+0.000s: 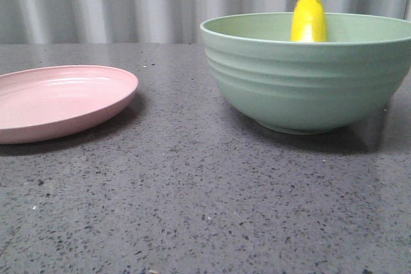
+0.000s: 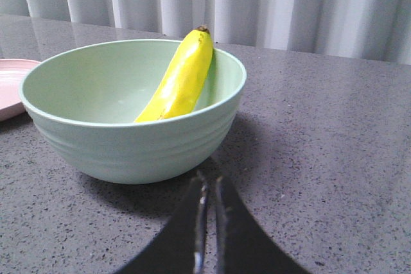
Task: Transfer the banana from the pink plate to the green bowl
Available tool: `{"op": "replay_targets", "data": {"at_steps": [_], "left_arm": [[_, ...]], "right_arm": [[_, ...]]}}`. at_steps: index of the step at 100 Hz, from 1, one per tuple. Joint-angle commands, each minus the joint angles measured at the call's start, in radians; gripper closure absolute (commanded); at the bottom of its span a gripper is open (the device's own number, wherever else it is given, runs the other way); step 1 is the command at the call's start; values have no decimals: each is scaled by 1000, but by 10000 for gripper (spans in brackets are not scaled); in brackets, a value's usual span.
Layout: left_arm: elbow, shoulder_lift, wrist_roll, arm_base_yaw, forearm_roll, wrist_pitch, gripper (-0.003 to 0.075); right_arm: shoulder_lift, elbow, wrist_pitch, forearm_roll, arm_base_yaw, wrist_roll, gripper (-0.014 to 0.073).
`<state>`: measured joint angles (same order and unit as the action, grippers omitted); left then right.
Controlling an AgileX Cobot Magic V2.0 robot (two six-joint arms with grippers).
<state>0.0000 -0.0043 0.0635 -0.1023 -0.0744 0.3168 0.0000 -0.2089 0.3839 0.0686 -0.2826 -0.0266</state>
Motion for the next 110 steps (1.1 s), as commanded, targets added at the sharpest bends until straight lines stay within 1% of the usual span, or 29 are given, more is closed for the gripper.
{"op": "replay_targets", "data": {"at_steps": [1, 90, 103, 110], "left_arm": [[11, -29, -7, 5, 2, -58, 741], [11, -29, -7, 5, 2, -58, 741], [11, -29, -7, 5, 2, -58, 741], [11, -29, -7, 5, 2, -58, 741]], "right_arm": [[13, -24, -73, 13, 4, 8, 665], [13, -2, -58, 13, 4, 8, 665], [-3, 33, -83, 13, 6, 8, 665], [-13, 68, -117, 13, 25, 8, 665]]}}
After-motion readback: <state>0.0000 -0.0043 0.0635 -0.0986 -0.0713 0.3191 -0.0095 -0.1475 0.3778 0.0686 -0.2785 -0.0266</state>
